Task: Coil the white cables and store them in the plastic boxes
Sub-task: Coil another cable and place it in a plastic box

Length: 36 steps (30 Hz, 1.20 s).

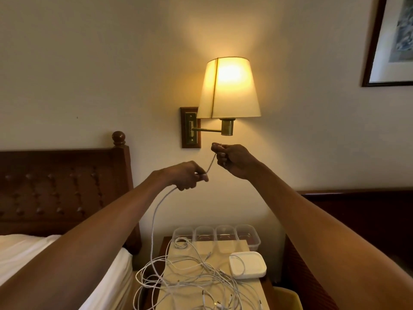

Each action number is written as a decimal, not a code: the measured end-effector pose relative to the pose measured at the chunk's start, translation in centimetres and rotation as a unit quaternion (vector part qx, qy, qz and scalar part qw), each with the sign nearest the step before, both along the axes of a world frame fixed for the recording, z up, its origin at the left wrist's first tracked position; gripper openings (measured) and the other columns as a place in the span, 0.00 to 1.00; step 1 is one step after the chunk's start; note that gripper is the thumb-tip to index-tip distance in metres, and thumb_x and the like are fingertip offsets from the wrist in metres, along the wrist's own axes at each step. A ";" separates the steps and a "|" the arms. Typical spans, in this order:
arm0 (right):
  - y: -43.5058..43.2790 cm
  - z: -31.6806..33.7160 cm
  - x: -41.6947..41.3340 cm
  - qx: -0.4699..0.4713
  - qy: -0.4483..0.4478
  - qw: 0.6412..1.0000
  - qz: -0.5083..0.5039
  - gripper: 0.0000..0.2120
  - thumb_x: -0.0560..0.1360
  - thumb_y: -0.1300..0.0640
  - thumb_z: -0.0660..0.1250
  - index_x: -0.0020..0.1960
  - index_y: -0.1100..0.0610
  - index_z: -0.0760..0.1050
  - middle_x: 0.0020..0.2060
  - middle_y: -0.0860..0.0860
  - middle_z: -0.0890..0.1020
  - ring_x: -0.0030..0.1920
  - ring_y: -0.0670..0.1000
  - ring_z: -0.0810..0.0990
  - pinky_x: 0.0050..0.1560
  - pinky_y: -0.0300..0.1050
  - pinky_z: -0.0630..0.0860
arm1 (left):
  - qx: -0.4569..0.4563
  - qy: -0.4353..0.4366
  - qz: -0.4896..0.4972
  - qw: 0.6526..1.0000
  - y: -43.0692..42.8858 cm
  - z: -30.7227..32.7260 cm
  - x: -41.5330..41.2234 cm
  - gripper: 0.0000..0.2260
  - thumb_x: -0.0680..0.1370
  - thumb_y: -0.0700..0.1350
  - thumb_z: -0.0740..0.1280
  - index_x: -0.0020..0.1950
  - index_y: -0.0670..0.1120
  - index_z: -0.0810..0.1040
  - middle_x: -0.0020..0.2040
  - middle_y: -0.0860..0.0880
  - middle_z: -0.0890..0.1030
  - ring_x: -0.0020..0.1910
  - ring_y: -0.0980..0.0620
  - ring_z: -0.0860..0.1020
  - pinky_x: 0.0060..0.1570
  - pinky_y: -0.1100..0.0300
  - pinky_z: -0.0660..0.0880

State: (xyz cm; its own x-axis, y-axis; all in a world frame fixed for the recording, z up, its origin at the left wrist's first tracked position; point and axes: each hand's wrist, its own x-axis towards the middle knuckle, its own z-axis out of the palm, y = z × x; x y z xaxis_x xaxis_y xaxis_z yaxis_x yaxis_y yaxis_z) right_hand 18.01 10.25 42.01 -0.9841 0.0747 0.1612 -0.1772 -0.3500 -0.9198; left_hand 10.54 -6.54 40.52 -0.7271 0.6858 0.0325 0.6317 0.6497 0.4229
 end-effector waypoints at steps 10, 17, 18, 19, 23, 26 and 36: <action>-0.1 -2.3 -2.8 0.084 0.033 0.994 -0.065 0.22 0.78 0.77 0.53 0.71 0.67 0.65 0.69 0.62 0.71 0.70 0.61 0.70 0.69 0.52 0.69 | -0.080 0.118 -0.106 0.984 0.1 4.2 2.9 0.11 0.82 0.45 0.64 0.58 0.43 0.82 0.37 0.51 0.79 0.33 0.54 0.77 0.33 0.64 0.74; -0.5 -2.8 -2.8 0.204 0.046 0.978 0.010 0.19 0.78 0.74 0.52 0.65 0.69 0.71 0.59 0.62 0.79 0.59 0.57 0.79 0.56 0.43 0.77 | 0.037 0.150 -0.104 0.982 -1.2 6.9 1.8 0.07 0.80 0.45 0.68 0.54 0.44 0.83 0.43 0.51 0.80 0.39 0.54 0.78 0.37 0.62 0.74; -0.7 -2.9 -2.9 0.189 0.037 0.981 0.029 0.19 0.78 0.73 0.51 0.65 0.69 0.70 0.60 0.62 0.79 0.58 0.56 0.80 0.57 0.43 0.77 | 0.059 0.164 -0.096 0.980 -1.3 7.1 1.3 0.07 0.79 0.45 0.69 0.54 0.44 0.84 0.45 0.50 0.81 0.40 0.54 0.78 0.38 0.63 0.73; -1.0 -3.0 -2.9 0.180 0.026 0.983 0.037 0.18 0.78 0.71 0.51 0.65 0.68 0.70 0.58 0.61 0.80 0.53 0.54 0.81 0.54 0.41 0.77 | 0.078 0.176 -0.090 0.977 -1.5 7.2 0.8 0.07 0.78 0.45 0.70 0.53 0.44 0.84 0.46 0.50 0.82 0.41 0.55 0.78 0.38 0.63 0.73; -2.0 -2.9 -2.8 0.158 0.003 0.987 0.024 0.16 0.80 0.65 0.50 0.59 0.67 0.74 0.47 0.59 0.82 0.39 0.51 0.74 0.41 0.40 0.73 | 0.120 0.210 -0.083 0.967 -1.7 6.8 -0.6 0.07 0.75 0.44 0.74 0.51 0.44 0.85 0.46 0.50 0.83 0.44 0.56 0.79 0.39 0.65 0.71; -2.5 -2.9 -2.7 0.156 0.029 0.987 -0.013 0.19 0.79 0.62 0.50 0.50 0.63 0.80 0.41 0.61 0.76 0.35 0.50 0.70 0.37 0.40 0.67 | 0.165 0.215 -0.080 0.959 -1.4 6.3 -1.2 0.07 0.74 0.44 0.75 0.50 0.44 0.85 0.45 0.50 0.84 0.46 0.55 0.80 0.41 0.66 0.72; -2.8 -3.1 -2.3 0.121 0.004 0.993 0.012 0.19 0.79 0.54 0.48 0.48 0.63 0.76 0.31 0.52 0.67 0.29 0.47 0.64 0.31 0.40 0.62 | 0.215 0.202 -0.071 0.953 -1.1 5.4 -2.4 0.07 0.72 0.46 0.76 0.47 0.45 0.85 0.44 0.51 0.84 0.45 0.54 0.80 0.43 0.59 0.77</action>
